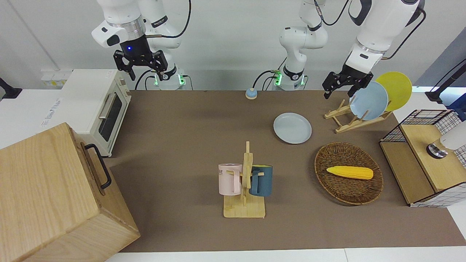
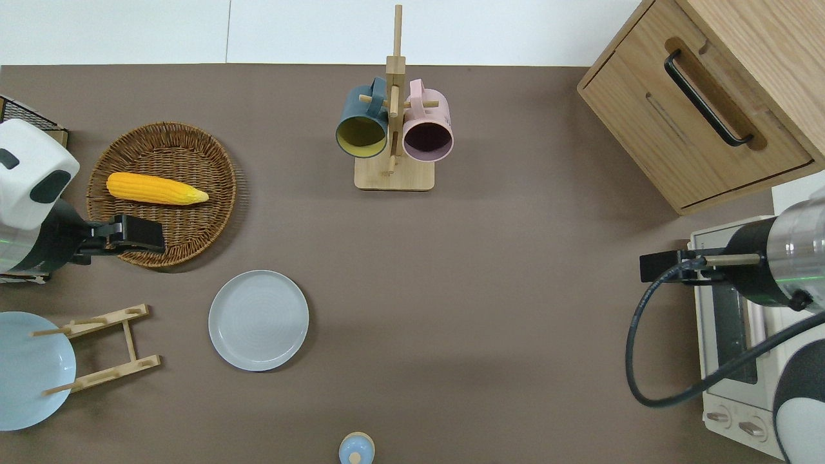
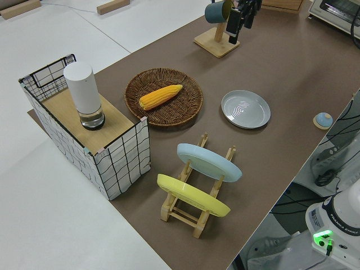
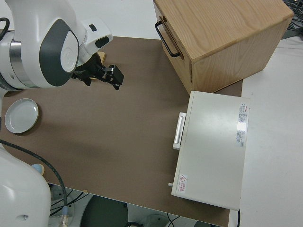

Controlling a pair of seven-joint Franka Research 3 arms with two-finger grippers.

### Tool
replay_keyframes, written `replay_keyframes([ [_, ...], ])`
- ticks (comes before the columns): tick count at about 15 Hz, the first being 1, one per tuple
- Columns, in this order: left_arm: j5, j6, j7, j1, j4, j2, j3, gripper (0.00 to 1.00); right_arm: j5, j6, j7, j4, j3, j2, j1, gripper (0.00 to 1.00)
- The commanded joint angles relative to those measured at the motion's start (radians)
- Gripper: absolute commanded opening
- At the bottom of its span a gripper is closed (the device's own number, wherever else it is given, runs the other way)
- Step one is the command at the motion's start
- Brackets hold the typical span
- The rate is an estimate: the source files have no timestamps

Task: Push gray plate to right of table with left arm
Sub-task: 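Move the left gripper down toward the edge of the gray plate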

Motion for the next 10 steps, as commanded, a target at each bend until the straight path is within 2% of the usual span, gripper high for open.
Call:
replay_keyframes([
  [1, 0.013, 0.048, 0.014, -0.006, -0.076, -0.002, 0.008, 0.99, 0.021, 0.0, 0.01, -0.027, 0.015, -0.027, -0.024, 0.996],
  [10, 0.015, 0.235, 0.014, 0.015, -0.294, -0.005, 0.013, 0.98, 0.021, -0.001, 0.01, -0.027, 0.015, -0.027, -0.024, 0.996],
])
